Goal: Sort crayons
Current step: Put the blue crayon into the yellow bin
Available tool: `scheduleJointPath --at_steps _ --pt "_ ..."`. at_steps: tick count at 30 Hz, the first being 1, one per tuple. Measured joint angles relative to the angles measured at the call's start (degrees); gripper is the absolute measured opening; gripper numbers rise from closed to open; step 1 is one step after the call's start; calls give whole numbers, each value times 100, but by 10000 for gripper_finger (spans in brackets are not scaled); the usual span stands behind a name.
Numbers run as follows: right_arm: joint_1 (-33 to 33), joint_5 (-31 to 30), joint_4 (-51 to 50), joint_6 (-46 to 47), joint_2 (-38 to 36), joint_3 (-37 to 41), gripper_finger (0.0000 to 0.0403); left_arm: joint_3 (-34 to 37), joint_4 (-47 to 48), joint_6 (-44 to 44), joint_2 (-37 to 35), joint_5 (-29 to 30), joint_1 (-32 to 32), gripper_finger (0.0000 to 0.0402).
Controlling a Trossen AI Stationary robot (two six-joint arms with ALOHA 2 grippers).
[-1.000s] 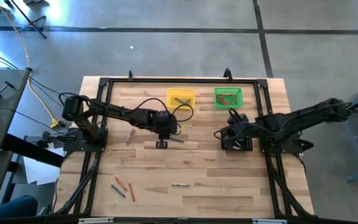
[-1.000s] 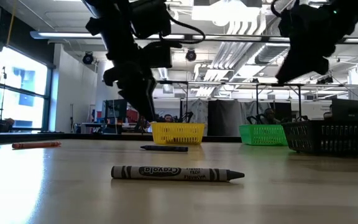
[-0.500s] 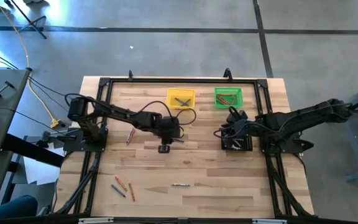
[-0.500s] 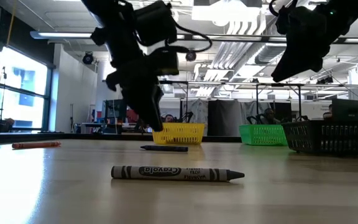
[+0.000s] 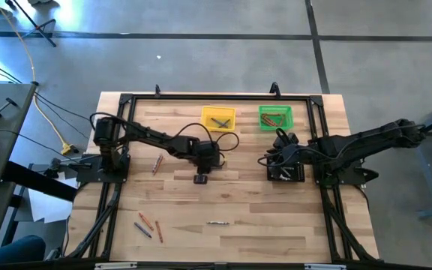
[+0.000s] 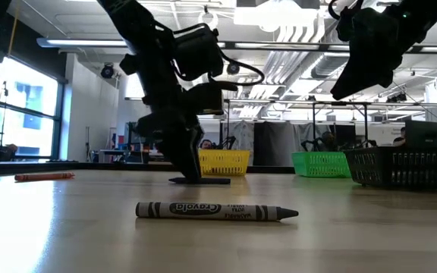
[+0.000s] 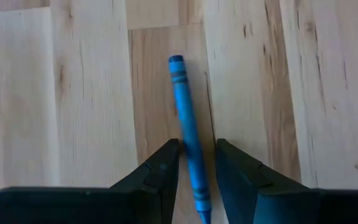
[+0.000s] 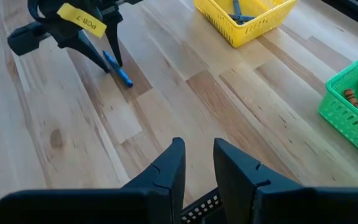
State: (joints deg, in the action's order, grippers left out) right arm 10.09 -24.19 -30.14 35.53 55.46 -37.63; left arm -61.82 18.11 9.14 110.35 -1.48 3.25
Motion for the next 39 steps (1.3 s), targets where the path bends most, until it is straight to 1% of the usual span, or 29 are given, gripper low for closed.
scheduleJointPath --at_steps 3,8,10,15,18,20,23,27,31,33,37,39 --pt "1 -1 -20 0 0 0 79 -2 150 -165 32 18 6 74" --pt "0 0 -52 -2 0 0 79 -6 324 -543 10 52 6 18" --pt "2 0 -56 -16 0 0 79 -11 404 -690 6 53 6 6" --pt "1 -1 -60 -109 0 0 79 -19 456 -959 -81 65 4 4" --pt "2 -66 -64 -136 0 0 79 -169 646 -991 -197 88 5 3" --pt "2 -111 -73 -157 0 0 79 -284 774 -857 -308 119 6 2" --pt "0 -177 -76 -248 0 0 79 -566 559 -537 -552 234 36 1" --pt "0 -330 -69 -308 0 0 79 -852 479 -116 -624 726 138 1" --pt "1 -635 -50 -367 0 2 79 -1157 -5 242 -687 1438 391 1" --pt "0 -860 -52 -403 0 2 79 -1180 -309 342 -668 1669 582 1" --pt "0 -1129 -47 -470 0 2 79 -1218 -986 274 -672 1710 1075 1" --pt "0 -1165 -47 -465 0 2 79 -1217 -1043 118 -676 1705 1341 1"
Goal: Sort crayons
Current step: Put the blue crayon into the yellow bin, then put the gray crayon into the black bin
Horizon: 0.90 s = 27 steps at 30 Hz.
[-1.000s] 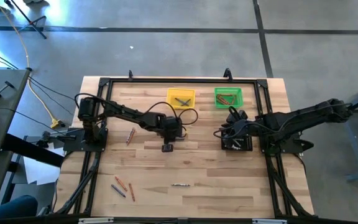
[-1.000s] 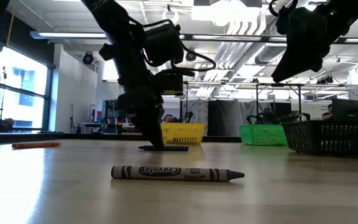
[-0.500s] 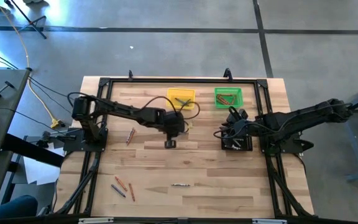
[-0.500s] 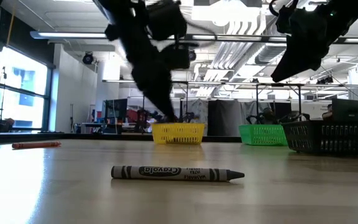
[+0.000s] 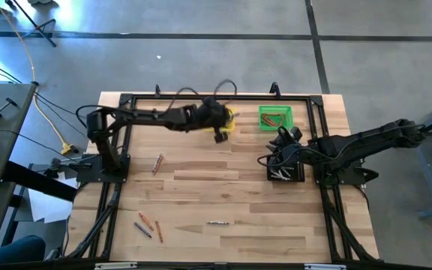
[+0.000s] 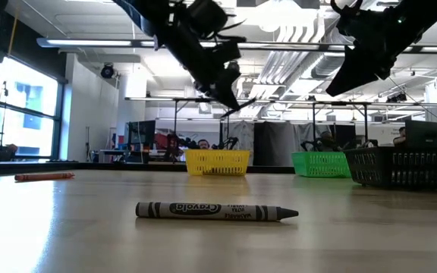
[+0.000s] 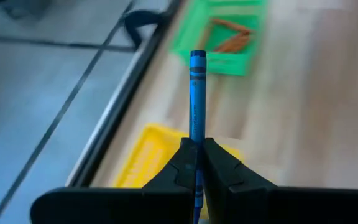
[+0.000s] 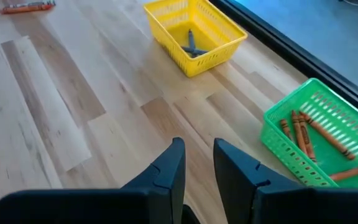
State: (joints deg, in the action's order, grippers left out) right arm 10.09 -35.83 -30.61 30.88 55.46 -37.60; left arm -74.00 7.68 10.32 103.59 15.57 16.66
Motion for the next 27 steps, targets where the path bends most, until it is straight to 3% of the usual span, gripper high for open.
scheduleJointPath --at_steps 6,11,20,27 --pt "2 5 -2 -272 -2 0 79 2 29 -551 112 -537 689 2" --pt "2 447 0 -402 -2 0 79 2 22 -802 210 -1063 922 16" --pt "2 1194 0 -258 -2 0 79 2 214 -423 212 -1080 851 58" --pt "2 1235 0 -245 -2 0 79 2 529 -423 212 -1060 770 92"
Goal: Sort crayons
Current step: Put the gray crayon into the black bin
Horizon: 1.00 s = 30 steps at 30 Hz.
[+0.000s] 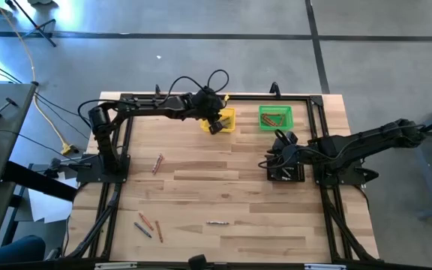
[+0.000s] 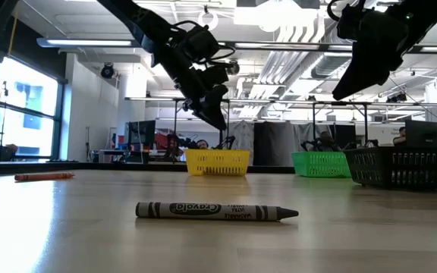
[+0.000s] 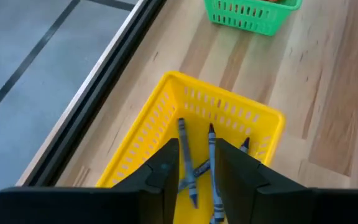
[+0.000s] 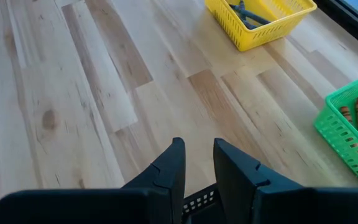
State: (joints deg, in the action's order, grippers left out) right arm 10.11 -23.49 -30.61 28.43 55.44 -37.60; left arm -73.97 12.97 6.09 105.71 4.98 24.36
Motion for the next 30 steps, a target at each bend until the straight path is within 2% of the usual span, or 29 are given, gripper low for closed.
scheduleJointPath --at_steps 7,11,15,22,26,30 --pt "0 0 0 -1 0 0 79 0 261 -49 -168 -84 -216 97" --pt "0 0 0 0 -1 0 79 -4 741 -17 -420 -676 -638 93" --pt "0 0 2 -1 -2 0 79 -5 1265 -137 -551 -1062 -1372 90" --pt "0 0 3 1 -2 0 79 0 2014 -170 -474 -819 -2701 90" --pt "0 0 3 1 -2 0 79 -1 2019 -437 -474 -592 -3093 90" --pt "0 2 2 1 -2 0 79 -2 1972 -181 -438 -590 -3338 90"
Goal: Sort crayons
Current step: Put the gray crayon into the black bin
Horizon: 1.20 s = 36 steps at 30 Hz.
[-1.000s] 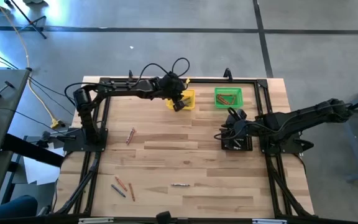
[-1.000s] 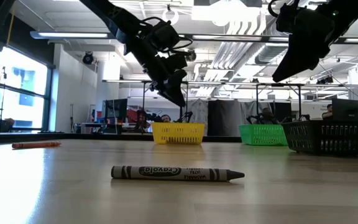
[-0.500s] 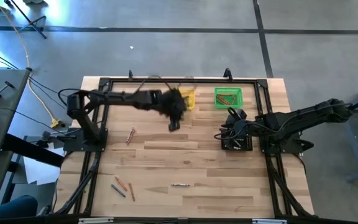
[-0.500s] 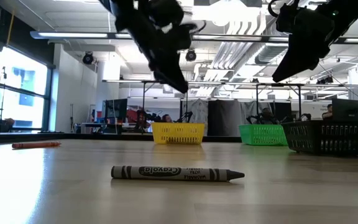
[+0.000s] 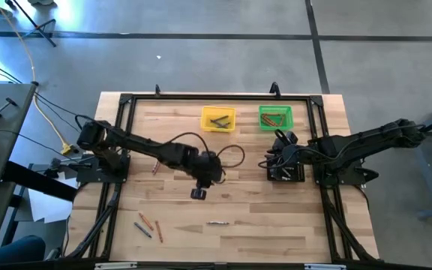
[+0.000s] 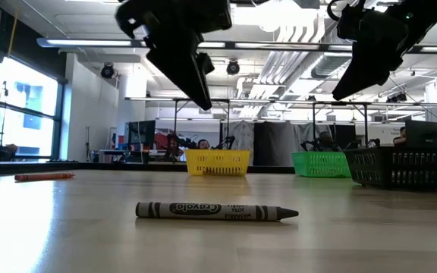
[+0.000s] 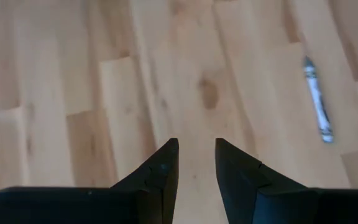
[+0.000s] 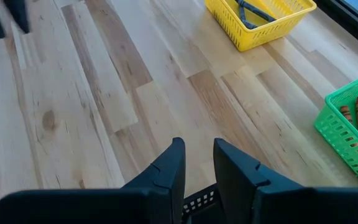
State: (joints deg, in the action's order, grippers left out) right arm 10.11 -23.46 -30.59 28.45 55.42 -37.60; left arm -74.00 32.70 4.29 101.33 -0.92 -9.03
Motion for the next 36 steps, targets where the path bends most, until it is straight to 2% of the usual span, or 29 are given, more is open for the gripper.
scheduleJointPath --at_steps 9,23,36 --pt "0 0 5 0 0 0 79 -2 -628 158 302 -76 -75 90" --pt "2 2 -2 0 0 0 79 4 -380 -710 597 -28 -513 90" --pt "2 5 62 -4 9 0 79 3 -1025 -1733 1148 5 -1340 90"
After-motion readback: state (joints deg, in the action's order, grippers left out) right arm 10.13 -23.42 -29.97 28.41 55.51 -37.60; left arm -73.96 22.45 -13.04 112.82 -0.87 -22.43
